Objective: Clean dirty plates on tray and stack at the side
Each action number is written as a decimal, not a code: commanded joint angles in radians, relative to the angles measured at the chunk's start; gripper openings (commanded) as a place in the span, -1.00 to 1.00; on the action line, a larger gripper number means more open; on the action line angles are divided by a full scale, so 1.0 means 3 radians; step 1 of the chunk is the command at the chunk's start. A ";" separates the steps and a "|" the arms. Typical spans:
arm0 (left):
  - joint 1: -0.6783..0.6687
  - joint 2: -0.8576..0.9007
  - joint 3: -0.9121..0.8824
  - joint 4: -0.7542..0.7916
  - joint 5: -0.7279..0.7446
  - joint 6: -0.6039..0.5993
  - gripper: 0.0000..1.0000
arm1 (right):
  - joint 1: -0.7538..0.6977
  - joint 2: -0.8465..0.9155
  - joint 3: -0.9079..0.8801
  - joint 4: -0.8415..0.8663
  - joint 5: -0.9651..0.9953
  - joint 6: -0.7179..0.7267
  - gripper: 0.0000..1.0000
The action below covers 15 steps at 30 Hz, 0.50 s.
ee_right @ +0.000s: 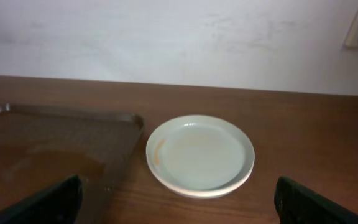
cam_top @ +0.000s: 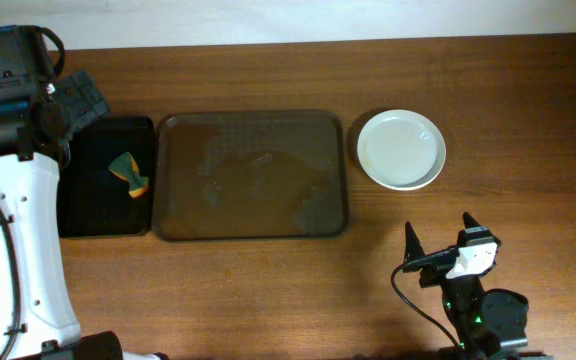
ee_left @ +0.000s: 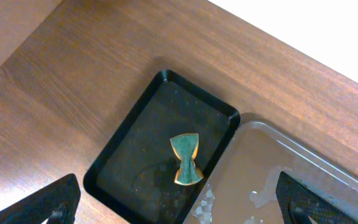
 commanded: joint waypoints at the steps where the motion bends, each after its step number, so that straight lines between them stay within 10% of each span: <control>1: 0.0014 0.0017 -0.0003 0.0004 -0.0022 0.0004 0.98 | -0.0028 -0.0074 -0.0177 0.0092 0.0075 -0.0001 0.97; 15: 0.0014 0.0017 -0.0003 0.0004 -0.0022 0.0004 0.98 | -0.0024 -0.0074 -0.0431 0.0649 0.0373 -0.0001 0.97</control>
